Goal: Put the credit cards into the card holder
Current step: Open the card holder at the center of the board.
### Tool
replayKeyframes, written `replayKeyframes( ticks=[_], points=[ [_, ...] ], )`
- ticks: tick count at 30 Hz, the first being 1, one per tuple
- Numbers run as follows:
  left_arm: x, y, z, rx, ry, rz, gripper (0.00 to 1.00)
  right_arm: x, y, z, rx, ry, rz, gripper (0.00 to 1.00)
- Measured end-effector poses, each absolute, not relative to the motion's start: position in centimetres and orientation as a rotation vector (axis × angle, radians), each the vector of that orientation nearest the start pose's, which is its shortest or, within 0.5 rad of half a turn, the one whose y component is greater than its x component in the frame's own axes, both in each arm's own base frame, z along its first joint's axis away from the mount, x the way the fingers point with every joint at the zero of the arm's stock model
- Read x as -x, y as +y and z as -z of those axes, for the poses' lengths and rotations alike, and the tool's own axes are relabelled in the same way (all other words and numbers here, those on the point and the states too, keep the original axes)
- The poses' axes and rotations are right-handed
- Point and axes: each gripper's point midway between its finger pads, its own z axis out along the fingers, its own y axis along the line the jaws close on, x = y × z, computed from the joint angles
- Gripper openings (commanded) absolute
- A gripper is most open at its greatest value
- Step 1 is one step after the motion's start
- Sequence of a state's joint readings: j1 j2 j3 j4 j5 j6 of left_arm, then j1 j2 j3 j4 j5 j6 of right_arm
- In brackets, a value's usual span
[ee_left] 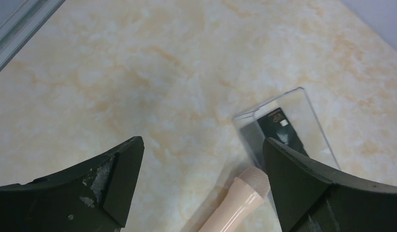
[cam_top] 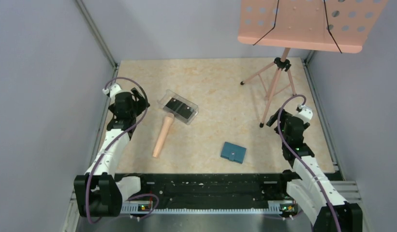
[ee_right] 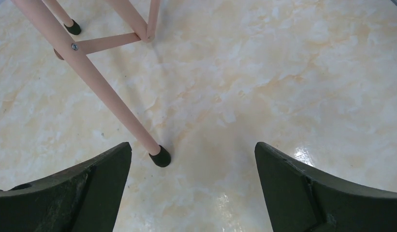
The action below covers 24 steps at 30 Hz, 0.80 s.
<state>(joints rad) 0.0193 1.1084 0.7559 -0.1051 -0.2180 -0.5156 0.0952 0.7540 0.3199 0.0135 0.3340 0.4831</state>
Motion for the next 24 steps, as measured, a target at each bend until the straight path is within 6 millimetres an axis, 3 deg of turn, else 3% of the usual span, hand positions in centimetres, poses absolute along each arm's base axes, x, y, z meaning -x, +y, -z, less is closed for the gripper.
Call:
replayKeyframes(
  ticks=[5,9,13,18,24],
  points=[
    [-34.2,3.5,-16.3,0.768,1.981,0.020,0.99,-29.0,-1.0,-12.0,-0.610,1.881,-0.066,0.99],
    [-34.0,2.3,-16.6,0.724,2.058,0.069,0.99,-28.9,-0.6,-12.7,-0.632,1.881,-0.102,0.99],
    [-34.7,-0.2,-16.6,0.621,2.155,0.198,0.99,-28.4,0.3,-13.9,-0.597,1.896,-0.154,0.99],
    [-34.7,-4.7,-15.1,0.476,2.270,0.478,0.99,-28.1,2.5,-16.1,-0.493,1.921,-0.274,0.99],
    [-34.6,-8.2,-15.4,0.481,2.285,0.737,0.99,-26.9,4.4,-14.7,-0.444,2.087,-0.346,0.99]
  ],
)
